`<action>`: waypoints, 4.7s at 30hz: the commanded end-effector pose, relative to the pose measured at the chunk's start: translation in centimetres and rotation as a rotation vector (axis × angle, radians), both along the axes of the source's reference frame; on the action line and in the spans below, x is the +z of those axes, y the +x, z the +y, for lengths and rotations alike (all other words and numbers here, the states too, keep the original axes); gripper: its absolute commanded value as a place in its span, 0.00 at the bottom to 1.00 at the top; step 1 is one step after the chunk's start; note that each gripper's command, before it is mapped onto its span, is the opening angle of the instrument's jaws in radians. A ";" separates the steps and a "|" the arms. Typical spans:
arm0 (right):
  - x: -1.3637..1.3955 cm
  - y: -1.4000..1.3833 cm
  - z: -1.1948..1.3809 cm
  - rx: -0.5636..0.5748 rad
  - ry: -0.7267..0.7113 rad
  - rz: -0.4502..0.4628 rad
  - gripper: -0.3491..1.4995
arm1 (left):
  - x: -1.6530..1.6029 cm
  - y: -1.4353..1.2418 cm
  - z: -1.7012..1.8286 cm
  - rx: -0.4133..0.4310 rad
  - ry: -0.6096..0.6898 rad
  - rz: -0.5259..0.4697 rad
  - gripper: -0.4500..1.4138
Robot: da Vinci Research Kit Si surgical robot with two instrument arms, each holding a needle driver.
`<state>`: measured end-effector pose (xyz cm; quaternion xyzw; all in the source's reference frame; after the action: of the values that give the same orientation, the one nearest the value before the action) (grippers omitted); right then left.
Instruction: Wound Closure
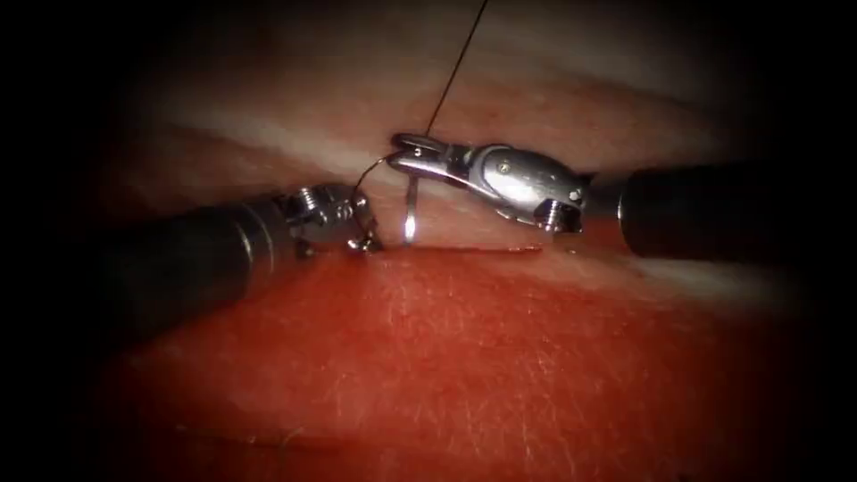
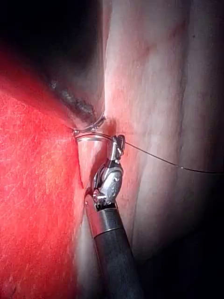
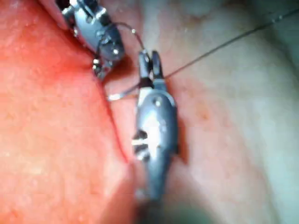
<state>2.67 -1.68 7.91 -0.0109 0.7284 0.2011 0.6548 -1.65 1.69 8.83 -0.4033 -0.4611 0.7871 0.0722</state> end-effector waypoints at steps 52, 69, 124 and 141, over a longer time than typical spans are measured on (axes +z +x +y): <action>0.05 0.08 -0.08 -0.043 0.085 -0.029 0.00 | -0.66 0.34 -0.22 -0.363 -0.173 0.031 0.00; 0.03 0.07 -0.17 -0.098 0.186 -0.054 0.00 | -0.72 0.15 -0.54 -0.341 -0.164 -0.002 0.00; 0.09 0.05 -0.35 -0.153 0.856 -0.002 0.00 | -0.51 -0.04 -0.67 -0.313 -0.168 -0.037 0.00; 0.11 0.09 -0.35 -0.144 1.066 0.061 0.00 | -0.46 -0.03 -0.65 -0.311 -0.168 -0.039 0.00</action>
<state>2.67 -2.06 7.98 0.3829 0.5392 0.5027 0.5568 -1.63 1.04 8.31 -0.4897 -0.3272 0.7940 0.1507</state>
